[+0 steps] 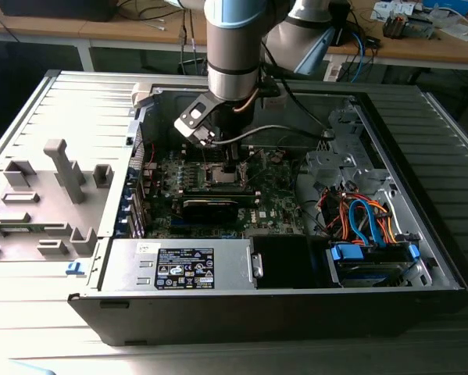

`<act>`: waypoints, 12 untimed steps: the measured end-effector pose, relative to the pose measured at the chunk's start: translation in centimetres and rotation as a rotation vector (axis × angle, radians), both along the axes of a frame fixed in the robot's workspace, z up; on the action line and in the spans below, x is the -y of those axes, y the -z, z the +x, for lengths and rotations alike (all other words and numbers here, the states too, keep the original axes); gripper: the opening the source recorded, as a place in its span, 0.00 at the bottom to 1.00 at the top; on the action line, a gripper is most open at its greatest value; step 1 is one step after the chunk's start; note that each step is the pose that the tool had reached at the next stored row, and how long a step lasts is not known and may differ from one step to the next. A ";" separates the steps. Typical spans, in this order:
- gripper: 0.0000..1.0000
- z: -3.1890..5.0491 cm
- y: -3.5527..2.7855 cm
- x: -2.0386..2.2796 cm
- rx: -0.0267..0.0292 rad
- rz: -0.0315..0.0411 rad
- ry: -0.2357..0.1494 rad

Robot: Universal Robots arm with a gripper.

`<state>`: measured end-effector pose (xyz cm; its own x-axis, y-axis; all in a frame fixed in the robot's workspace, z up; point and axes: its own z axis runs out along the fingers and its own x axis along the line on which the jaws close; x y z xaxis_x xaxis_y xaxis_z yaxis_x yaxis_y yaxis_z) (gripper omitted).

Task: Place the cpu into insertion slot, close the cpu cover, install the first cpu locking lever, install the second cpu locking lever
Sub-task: 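Place the cpu into insertion slot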

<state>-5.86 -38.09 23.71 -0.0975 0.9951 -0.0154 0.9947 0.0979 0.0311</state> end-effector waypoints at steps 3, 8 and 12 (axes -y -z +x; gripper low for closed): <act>0.11 0.00 -1.07 0.00 0.0000 0.0000 0.000; 0.11 0.00 -1.63 0.00 -0.0002 0.0000 0.000; 0.11 0.00 -2.16 0.00 -0.0002 -0.0001 0.000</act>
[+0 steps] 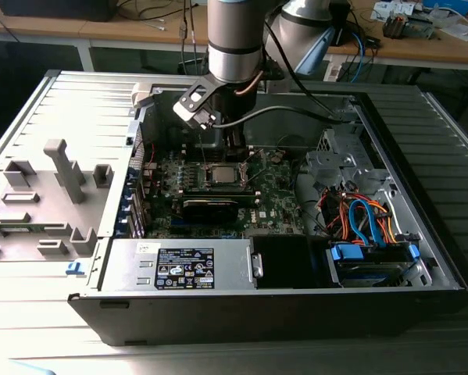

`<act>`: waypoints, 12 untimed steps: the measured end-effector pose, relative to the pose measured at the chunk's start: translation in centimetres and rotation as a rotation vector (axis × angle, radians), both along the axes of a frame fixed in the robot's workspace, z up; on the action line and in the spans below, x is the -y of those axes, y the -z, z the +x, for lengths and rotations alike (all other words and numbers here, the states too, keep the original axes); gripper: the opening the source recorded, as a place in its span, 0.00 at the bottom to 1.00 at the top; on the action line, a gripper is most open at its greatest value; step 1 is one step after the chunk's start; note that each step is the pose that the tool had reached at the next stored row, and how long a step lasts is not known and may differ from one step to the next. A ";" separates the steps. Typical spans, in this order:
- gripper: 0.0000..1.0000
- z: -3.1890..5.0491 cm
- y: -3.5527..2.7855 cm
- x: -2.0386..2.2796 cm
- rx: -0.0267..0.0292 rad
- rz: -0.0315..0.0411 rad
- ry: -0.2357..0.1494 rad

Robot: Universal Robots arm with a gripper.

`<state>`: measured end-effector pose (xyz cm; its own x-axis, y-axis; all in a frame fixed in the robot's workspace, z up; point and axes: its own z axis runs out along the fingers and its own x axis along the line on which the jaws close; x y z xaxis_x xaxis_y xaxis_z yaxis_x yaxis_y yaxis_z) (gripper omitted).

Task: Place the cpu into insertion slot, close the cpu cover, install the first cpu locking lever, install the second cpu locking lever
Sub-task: 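Place the cpu into insertion slot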

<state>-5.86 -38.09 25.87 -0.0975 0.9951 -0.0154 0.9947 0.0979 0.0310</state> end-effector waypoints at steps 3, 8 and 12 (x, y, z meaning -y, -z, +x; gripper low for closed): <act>0.11 0.00 -0.44 0.00 0.0000 0.0002 0.000; 0.11 0.00 -1.26 0.00 0.0000 0.0001 0.000; 0.11 0.00 -1.77 0.00 0.0001 0.0001 0.000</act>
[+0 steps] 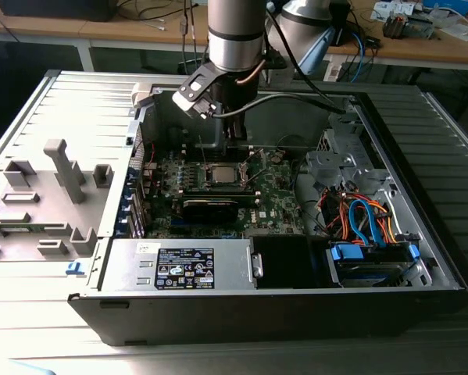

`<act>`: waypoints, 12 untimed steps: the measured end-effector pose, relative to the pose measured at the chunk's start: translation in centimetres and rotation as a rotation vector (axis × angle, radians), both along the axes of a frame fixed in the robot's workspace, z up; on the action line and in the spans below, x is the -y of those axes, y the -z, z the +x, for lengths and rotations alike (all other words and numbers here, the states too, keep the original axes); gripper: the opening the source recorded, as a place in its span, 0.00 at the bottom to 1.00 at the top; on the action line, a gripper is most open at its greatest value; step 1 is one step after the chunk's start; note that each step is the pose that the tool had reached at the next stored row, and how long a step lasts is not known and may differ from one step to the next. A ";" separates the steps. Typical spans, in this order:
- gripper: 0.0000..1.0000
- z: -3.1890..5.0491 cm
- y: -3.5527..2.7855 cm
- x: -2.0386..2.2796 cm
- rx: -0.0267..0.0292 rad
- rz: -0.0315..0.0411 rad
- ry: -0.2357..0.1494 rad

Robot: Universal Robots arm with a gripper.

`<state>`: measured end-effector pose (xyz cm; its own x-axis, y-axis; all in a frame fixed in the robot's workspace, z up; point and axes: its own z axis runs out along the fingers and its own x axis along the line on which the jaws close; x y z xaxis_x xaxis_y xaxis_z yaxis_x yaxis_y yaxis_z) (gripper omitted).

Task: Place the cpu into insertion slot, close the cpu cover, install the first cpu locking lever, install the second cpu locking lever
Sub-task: 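Place the cpu into insertion slot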

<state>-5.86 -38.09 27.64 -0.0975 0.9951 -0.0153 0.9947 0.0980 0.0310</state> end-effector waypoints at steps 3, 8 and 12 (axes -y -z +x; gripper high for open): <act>0.11 0.00 -0.70 0.00 -0.0001 0.0000 0.000; 0.11 0.00 -0.98 0.00 0.0000 0.0006 0.000; 0.11 0.00 -0.98 0.00 -0.0001 0.0013 0.000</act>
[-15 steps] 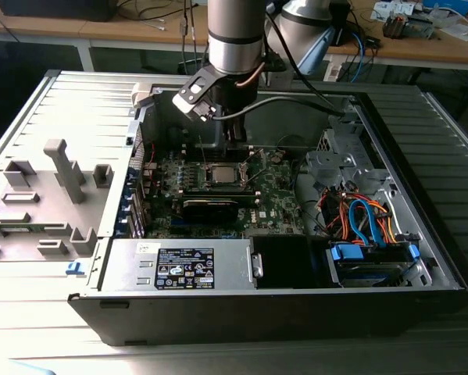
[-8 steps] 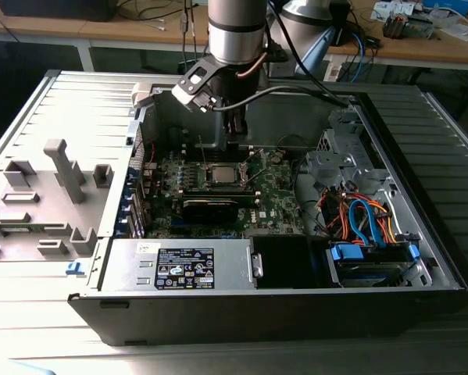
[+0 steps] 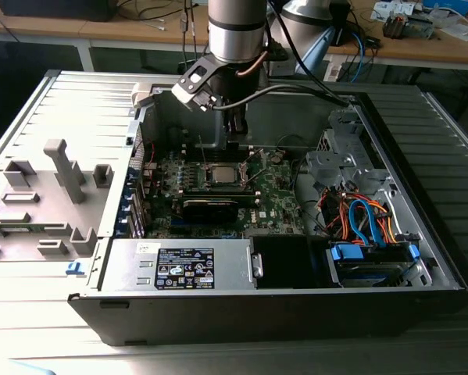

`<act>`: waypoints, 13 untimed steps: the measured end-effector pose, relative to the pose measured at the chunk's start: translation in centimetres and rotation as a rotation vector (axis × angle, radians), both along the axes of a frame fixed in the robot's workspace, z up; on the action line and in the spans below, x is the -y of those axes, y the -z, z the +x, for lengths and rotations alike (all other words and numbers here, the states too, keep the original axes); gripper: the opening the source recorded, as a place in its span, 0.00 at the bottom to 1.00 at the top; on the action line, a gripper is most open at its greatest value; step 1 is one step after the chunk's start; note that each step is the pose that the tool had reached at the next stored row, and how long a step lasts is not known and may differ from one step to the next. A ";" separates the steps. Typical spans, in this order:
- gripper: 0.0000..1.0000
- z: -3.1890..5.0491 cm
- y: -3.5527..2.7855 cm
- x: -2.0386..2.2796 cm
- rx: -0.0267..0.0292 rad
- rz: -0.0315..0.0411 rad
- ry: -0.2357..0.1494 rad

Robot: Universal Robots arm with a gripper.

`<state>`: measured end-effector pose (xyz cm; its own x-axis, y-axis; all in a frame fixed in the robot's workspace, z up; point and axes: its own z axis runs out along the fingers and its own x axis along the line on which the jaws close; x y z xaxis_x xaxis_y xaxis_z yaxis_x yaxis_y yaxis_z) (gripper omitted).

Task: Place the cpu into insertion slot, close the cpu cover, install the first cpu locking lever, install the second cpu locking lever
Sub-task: 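Place the cpu into insertion slot, then close the cpu cover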

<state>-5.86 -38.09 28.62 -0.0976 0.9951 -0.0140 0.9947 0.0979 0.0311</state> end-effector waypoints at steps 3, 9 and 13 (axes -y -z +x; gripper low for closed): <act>0.11 0.00 0.00 0.00 0.0000 0.0007 0.000; 0.11 0.00 0.00 0.00 0.0001 0.0019 0.000; 0.11 0.39 0.00 0.01 0.0000 0.0018 0.000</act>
